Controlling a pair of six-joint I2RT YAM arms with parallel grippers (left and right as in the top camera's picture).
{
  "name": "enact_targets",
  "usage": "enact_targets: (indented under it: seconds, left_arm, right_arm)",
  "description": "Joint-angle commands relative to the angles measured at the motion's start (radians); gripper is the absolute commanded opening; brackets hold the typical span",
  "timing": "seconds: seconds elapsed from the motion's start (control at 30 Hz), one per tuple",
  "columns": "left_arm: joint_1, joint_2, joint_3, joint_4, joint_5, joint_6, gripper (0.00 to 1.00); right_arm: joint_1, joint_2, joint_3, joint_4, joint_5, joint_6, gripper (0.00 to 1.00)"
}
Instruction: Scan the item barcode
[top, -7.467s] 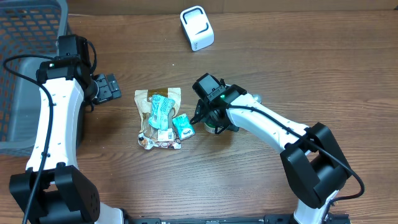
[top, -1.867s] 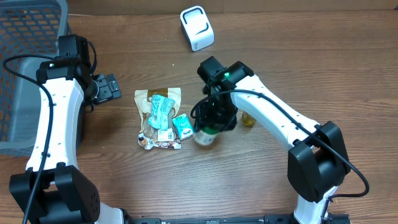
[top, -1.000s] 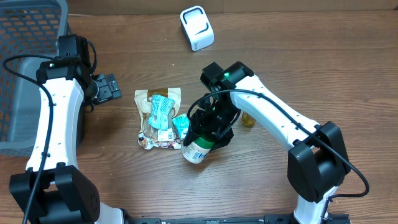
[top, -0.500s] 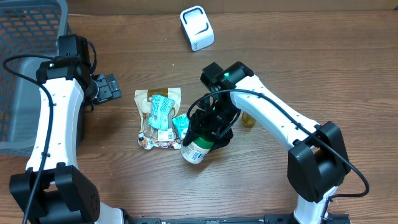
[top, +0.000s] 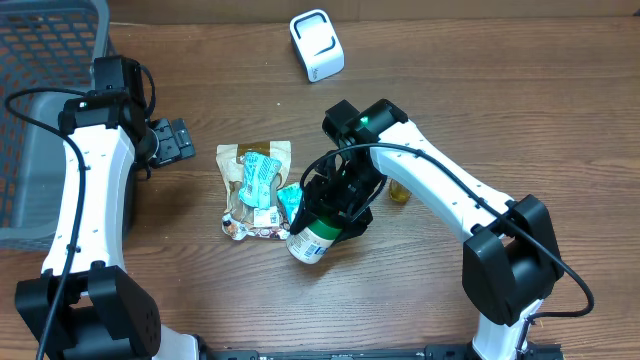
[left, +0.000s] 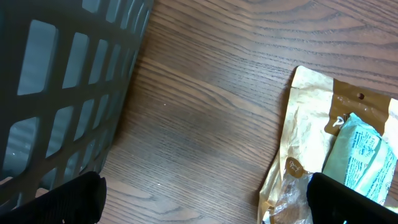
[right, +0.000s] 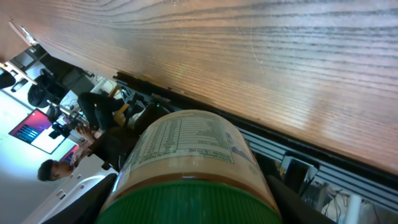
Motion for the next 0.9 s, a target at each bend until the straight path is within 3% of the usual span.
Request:
enact_targets:
  seconds: [0.0,0.23,0.37,0.47,0.57,0.87]
  left_arm:
    - [0.002,-0.016,0.021,0.0,-0.012,0.014,1.0]
    - [0.002,-0.016,0.021,0.0,-0.012,0.014,1.0]
    - [0.002,-0.016,0.021,0.0,-0.012,0.014,1.0]
    - [0.002,-0.016,0.021,0.0,-0.012,0.014,1.0]
    - [0.002,-0.016,0.021,0.0,-0.012,0.014,0.99]
    - [0.002,-0.016,0.021,0.0,-0.012,0.014,1.0]
  right_arm:
    - [-0.002,-0.014,0.021,0.026,0.06,0.001,0.18]
    - [0.009,-0.014,0.021,0.169,0.393,0.0,0.15]
    - [0.003,-0.014,0.021,0.319,0.62,0.0,0.04]
    - [-0.011,-0.014,0.022,0.423,0.645,-0.038,0.04]
    - [-0.032,-0.016,0.057,0.46,0.645,-0.213,0.04]
    - [-0.072,-0.016,0.458,0.319,0.653,-0.308,0.04]
